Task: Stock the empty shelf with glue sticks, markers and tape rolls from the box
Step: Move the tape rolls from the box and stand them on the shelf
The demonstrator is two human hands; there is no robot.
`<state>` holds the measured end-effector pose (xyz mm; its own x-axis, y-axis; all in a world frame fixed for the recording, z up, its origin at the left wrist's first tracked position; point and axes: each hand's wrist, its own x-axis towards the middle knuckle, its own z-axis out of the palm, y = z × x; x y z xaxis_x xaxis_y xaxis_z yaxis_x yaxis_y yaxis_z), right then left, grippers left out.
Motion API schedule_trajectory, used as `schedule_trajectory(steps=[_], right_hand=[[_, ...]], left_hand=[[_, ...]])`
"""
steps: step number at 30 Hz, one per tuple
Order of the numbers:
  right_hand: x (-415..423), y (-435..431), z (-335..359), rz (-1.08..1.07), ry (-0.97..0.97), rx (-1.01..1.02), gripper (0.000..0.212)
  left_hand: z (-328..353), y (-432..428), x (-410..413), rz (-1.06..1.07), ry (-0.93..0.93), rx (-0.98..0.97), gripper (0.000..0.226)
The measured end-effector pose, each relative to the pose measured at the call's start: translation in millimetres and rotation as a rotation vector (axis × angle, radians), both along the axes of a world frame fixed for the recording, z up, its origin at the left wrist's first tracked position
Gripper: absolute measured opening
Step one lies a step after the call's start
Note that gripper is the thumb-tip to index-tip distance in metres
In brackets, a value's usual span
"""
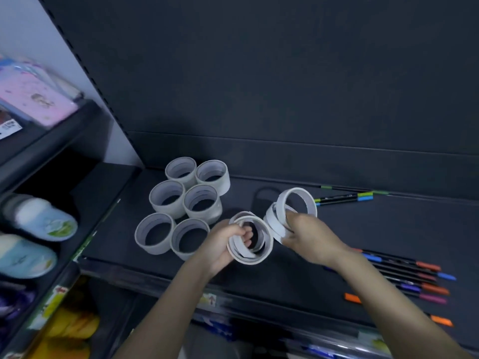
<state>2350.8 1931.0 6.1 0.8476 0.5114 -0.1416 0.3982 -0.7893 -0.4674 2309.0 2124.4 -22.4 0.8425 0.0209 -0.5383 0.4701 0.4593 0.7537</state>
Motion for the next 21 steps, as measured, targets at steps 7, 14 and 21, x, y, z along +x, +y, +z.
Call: schedule_trajectory(steps=[7, 14, 21], right_hand=[[7.4, -7.1, -9.4, 0.101, -0.129, -0.225, 0.014], [1.1, -11.3, 2.5, 0.106, 0.006, -0.253, 0.032], [-4.5, -13.0, -3.3, -0.049, -0.048, -0.021, 0.020]], left_hand=[[11.9, 8.2, 30.3, -0.360, 0.148, 0.603, 0.028], [13.1, 8.7, 45.6, -0.504, -0.022, 1.149, 0.035], [11.0, 18.0, 43.2, -0.703, -0.301, 1.334, 0.096]])
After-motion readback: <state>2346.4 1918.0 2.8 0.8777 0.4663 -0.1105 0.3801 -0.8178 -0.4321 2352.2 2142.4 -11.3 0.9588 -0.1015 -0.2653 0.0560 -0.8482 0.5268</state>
